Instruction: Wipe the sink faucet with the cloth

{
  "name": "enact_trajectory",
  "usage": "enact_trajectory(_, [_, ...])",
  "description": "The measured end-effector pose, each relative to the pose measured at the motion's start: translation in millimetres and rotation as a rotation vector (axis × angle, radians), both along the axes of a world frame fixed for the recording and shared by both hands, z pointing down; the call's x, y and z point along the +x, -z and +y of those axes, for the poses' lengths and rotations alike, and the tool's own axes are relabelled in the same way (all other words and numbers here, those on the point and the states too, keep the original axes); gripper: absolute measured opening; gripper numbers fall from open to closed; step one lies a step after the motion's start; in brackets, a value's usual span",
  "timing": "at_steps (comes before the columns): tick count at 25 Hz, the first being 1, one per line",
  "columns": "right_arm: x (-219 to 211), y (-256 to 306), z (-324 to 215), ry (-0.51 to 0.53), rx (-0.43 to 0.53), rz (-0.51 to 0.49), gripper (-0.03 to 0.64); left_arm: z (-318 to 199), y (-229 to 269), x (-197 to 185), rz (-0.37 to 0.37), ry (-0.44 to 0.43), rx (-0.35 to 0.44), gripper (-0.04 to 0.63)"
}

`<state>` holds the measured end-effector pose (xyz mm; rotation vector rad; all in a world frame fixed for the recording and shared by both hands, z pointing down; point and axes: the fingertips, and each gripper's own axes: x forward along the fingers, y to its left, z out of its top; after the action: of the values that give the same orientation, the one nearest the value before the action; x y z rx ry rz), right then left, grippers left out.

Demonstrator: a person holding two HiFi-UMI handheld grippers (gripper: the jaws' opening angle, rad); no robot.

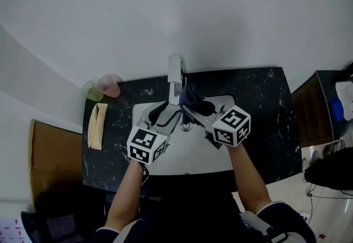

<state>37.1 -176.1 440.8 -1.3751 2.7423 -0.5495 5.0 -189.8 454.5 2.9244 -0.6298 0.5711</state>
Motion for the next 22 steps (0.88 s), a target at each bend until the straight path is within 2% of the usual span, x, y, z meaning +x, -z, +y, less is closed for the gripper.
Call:
enact_trajectory(3, [4, 1, -4, -0.023, 0.031, 0.190, 0.077, 2, -2, -2, -0.009, -0.003, -0.003, 0.196])
enact_trajectory(5, [3, 6, -6, -0.002, 0.058, 0.264, 0.077, 3, -3, -4, -0.011, 0.004, -0.005, 0.196])
enact_trajectory(12, [-24, 25, -3, 0.168, 0.134, 0.322, 0.077, -3, -3, -2, -0.020, 0.001, 0.011, 0.196])
enact_trajectory(17, [-31, 17, -19, 0.259, 0.075, 0.356, 0.077, -5, -4, -1, -0.025, 0.005, 0.015, 0.193])
enact_trajectory(22, [-28, 14, -40, 0.274, 0.020, 0.339, 0.077, -12, -2, -4, -0.035, 0.024, 0.022, 0.179])
